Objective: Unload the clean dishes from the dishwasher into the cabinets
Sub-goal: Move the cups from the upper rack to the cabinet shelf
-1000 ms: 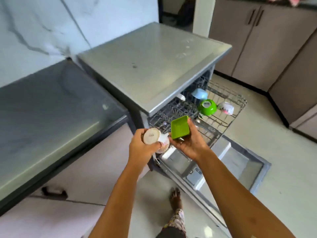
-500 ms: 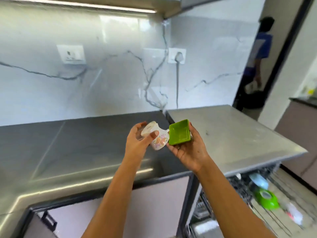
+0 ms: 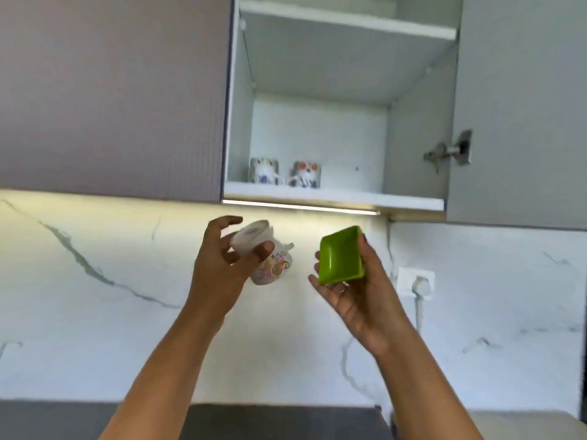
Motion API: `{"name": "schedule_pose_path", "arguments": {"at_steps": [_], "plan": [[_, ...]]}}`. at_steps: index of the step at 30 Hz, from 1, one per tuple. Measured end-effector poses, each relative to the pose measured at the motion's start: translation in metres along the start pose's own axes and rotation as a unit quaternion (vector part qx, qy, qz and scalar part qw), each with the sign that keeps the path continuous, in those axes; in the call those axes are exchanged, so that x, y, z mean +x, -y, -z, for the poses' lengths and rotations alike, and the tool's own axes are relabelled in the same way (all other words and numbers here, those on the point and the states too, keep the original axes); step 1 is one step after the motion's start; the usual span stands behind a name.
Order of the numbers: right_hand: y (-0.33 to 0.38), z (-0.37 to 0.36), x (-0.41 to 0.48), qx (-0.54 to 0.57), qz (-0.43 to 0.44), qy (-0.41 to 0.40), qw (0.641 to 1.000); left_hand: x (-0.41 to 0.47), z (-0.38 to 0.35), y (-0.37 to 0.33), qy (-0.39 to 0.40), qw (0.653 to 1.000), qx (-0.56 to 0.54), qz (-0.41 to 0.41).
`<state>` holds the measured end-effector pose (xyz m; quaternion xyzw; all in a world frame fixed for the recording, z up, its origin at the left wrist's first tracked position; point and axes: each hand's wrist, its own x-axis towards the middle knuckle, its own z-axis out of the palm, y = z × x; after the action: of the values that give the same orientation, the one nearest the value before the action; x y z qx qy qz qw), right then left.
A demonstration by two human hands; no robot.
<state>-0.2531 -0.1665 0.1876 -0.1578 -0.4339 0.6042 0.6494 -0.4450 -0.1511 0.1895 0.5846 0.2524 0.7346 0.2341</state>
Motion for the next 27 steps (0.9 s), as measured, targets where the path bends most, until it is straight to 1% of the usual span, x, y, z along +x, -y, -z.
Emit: {"name": "schedule_pose_path", "arguments": {"at_steps": [2,4,5,7,9,10,12,14,16,18,20,23,27], "plan": [[0.025,-0.019,0.030,-0.062,0.070,0.017,0.995,0.041,-0.002,-0.019,0.005,0.997,0.049,-0.056],[0.049,-0.034,0.056,-0.149,0.142,0.018,0.978,0.078,-0.012,-0.034,0.007,0.988,0.107,-0.109],[0.061,-0.040,0.070,-0.211,0.177,0.008,0.961,0.097,-0.019,-0.039,0.002,0.982,0.134,-0.131],[0.082,-0.050,0.098,-0.330,0.239,-0.032,0.912,0.134,-0.037,-0.044,-0.014,0.968,0.193,-0.157],[0.099,-0.054,0.124,-0.420,0.278,-0.071,0.861,0.164,-0.055,-0.041,-0.022,0.950,0.269,-0.157],[0.105,-0.053,0.137,-0.464,0.285,-0.086,0.834,0.177,-0.062,-0.035,-0.018,0.942,0.305,-0.140],[0.115,-0.048,0.162,-0.561,0.268,-0.104,0.776,0.197,-0.072,-0.020,-0.001,0.930,0.357,-0.087],[0.121,-0.038,0.182,-0.641,0.231,-0.107,0.724,0.210,-0.079,-0.006,0.011,0.917,0.394,-0.052],[0.125,-0.030,0.195,-0.702,0.188,-0.110,0.678,0.219,-0.081,0.002,0.019,0.904,0.425,-0.031],[0.129,-0.022,0.205,-0.742,0.153,-0.116,0.643,0.226,-0.084,0.007,0.028,0.891,0.452,-0.014],[0.132,-0.014,0.212,-0.762,0.139,-0.123,0.620,0.232,-0.088,0.012,0.035,0.877,0.479,-0.005],[0.134,-0.001,0.219,-0.778,0.125,-0.135,0.600,0.238,-0.093,0.017,0.033,0.858,0.513,0.007],[0.133,0.007,0.227,-0.783,0.110,-0.138,0.597,0.243,-0.098,0.020,0.032,0.840,0.541,0.019]]}}
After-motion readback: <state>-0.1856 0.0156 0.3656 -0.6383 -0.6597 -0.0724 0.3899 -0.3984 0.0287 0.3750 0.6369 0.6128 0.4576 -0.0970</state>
